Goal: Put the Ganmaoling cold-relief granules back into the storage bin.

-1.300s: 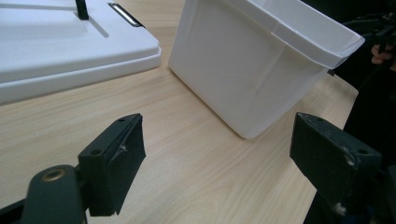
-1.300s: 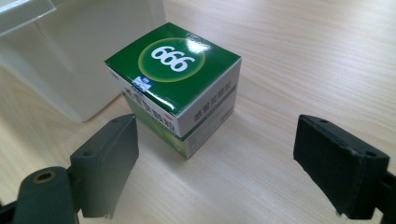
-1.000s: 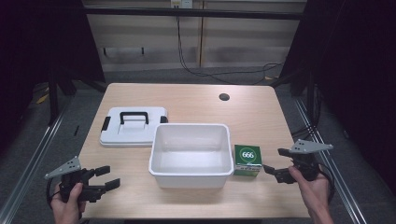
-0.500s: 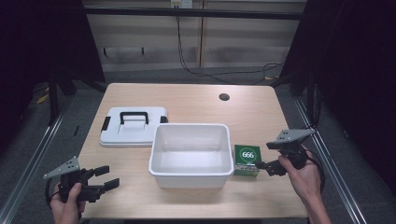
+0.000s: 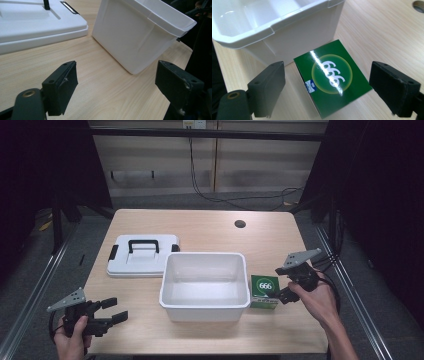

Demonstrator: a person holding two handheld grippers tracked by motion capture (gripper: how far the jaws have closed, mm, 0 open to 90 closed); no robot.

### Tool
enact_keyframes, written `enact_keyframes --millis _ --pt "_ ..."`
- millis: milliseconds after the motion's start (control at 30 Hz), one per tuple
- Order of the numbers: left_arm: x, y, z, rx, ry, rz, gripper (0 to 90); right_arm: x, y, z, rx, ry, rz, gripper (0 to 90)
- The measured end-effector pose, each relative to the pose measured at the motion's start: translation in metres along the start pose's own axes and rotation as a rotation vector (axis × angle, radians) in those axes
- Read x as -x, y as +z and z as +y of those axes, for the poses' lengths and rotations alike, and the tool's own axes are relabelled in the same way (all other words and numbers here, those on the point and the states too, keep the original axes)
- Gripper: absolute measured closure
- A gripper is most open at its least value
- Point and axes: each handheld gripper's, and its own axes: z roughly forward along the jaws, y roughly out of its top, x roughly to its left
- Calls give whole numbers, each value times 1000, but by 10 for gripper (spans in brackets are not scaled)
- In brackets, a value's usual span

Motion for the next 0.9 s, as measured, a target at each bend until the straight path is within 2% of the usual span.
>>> enact_keyframes --millis 233,400,500,633,767,833,867,900 --pt "0 0 0 -2 1 2 180 6 5 12 -83 -88 56 127" --pt "0 0 0 -4 1 -1 181 12 10 21 -115 -112 61 121" --pt "0 0 0 -2 -2 -2 180 13 13 25 -165 -122 73 128" --pt "0 0 0 -2 -2 1 181 16 18 32 -211 -109 107 182" --pt "0 1 0 -7 0 2 185 22 24 36 -248 -99 109 182" --pt "0 0 0 -6 -1 3 185 23 27 37 -260 -129 101 166" --pt "-1 0 0 -5 -4 2 185 23 29 38 -278 -148 124 149" --pt "-1 0 0 -5 -4 2 185 22 30 38 -279 -160 124 138"
